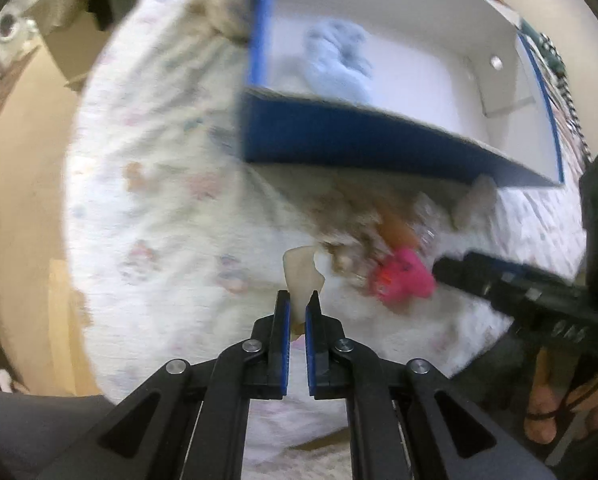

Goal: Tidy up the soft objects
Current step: 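Grasp the pink rubber duck with the right tool while the left grasps a beige item, then lower the duck and beige item into the box and open both tools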

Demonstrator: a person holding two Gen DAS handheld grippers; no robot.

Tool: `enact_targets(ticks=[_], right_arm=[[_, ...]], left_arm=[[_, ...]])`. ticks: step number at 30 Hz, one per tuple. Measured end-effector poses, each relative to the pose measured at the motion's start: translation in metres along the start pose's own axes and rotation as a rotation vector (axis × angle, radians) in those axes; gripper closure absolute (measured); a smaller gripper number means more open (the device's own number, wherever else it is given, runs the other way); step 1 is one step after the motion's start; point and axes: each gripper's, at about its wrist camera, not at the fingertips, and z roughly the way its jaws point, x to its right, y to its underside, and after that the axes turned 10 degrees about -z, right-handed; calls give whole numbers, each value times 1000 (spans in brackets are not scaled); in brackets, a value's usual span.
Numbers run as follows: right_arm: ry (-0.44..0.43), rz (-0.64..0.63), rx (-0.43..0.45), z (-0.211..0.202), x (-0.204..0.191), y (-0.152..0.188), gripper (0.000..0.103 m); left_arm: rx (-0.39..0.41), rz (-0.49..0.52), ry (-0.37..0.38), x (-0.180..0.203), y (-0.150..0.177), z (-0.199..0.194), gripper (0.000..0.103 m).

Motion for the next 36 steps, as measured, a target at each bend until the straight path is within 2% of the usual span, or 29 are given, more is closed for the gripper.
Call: enact_targets(ticks=[3,8,10,20,25,29,36], right_arm=[[-4,-15,-43,16,-9,-2,25],[-62,31,-93,38,-9,-3,27],[-48,15,-99,40,-10,-3,46],[-24,-16,-80,29,-10,3,47],[-58,1,-60,17,-4,8,47],[-83,21,-8,-4,0,11,47],[-163,40,204,-64,13,9,47]], left_arm=[[58,-29,-37,-13,-5,-11,97],[82,-77,-35,-26,-7,-18,97],[75,-81,-26,-30,-10,-16,97],[83,-65,-43,-17,-8,-10,97],[105,-65,-65,-17,-8,-11,97],[176,-110,-73,-25,-11,-26,97],[343,-135,-88,-26,-16,-61,97]])
